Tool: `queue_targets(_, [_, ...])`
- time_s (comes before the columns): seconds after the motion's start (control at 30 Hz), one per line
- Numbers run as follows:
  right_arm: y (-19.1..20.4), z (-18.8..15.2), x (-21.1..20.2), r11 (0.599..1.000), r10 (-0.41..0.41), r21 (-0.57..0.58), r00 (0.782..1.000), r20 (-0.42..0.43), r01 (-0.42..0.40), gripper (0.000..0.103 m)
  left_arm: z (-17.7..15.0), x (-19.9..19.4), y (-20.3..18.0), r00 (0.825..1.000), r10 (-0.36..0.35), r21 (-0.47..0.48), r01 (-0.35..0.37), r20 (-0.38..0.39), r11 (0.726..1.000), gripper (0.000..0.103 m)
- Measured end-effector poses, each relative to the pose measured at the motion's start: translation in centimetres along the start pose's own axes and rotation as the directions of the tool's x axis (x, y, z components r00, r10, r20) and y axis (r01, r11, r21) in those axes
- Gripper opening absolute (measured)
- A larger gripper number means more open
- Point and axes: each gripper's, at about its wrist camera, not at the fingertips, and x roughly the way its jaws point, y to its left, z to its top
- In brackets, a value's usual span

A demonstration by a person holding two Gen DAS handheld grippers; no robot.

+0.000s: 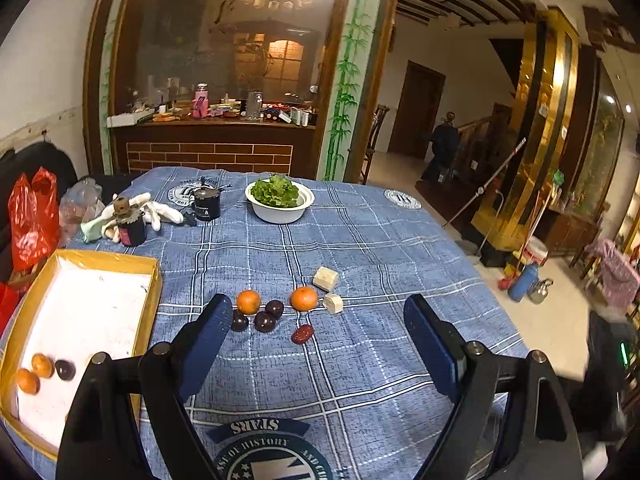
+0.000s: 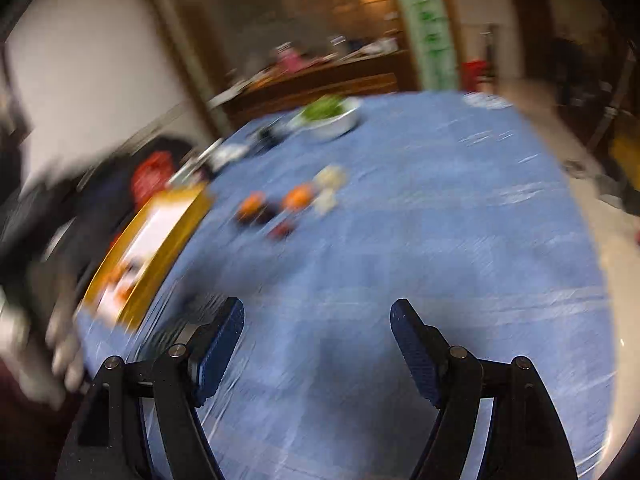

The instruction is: Organize fruits

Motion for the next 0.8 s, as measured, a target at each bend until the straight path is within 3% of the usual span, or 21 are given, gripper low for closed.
queue_targets(0.07, [1.3, -2.4, -0.8, 0.999, -0.034, -0.042, 0.999, -0.019, 0.033, 0.08, -0.4, 0.6, -0.1, 1.0, 0.007, 0.031, -0.008, 0.007, 0.999, 0.087])
queue_targets(0.13, [-0.6, -4.2, -1.1, 0.986, -0.16, -0.063, 0.986, -0.045, 0.157, 0.08, -0.6, 0.9, 0.0, 1.0, 0.019, 0.048, -0.019, 0.018, 0.999, 0.087])
queue_targets(0.2, [-4.6, -4.8, -2.5, 0.967, -0.255, -0.011, 0.963, -0.083, 0.255, 0.08, -0.6, 1.5, 0.3, 1.0, 0.024, 0.062, -0.025, 0.019, 0.998, 0.087])
queue_targets(0.27, [-9.2, -3.9, -3.3, 0.927, -0.343, 0.119, 0.933, -0.108, 0.354, 0.08, -0.7, 2.3, 1.1, 1.0, 0.016, 0.05, -0.016, -0.007, 0.999, 0.087])
queue_targets(0.3, [-11.5, -2.4, -4.6, 0.916, -0.344, 0.182, 0.933, -0.102, 0.357, 0.08, -0.7, 2.7, 1.6, 1.0, 0.016, 0.031, -0.015, -0.025, 0.999, 0.087])
queue_targets(0.37, [-13.8, -1.0, -6.1, 0.901, -0.293, 0.322, 0.955, -0.041, 0.29, 0.08, -1.0, 3.5, 3.3, 0.997, 0.018, -0.028, -0.02, -0.073, 0.999, 0.087])
queue_targets(0.47, [-14.1, 2.1, -5.7, 0.907, -0.254, 0.352, 0.967, 0.022, 0.231, 0.08, -1.4, 4.6, 5.5, 0.988, 0.067, -0.075, -0.078, -0.138, 0.994, 0.087])
queue_targets(0.6, [-13.1, 5.6, 2.0, 0.924, -0.144, 0.355, 0.989, -0.029, 0.145, 0.079, -2.0, 6.2, 6.7, 0.974, 0.085, -0.066, -0.101, -0.21, 0.993, 0.087])
queue_targets(0.7, [-11.9, 7.7, 7.5, 0.935, -0.1, 0.331, 0.991, -0.084, 0.123, 0.068, -1.9, 8.2, 7.0, 0.964, 0.057, -0.039, -0.07, -0.261, 0.997, 0.087])
queue_targets(0.8, [-11.0, 10.6, 12.0, 0.942, -0.078, 0.32, 0.993, -0.091, 0.104, 0.067, -1.5, 10.0, 7.2, 0.957, 0.046, -0.024, -0.055, -0.286, 0.998, 0.064])
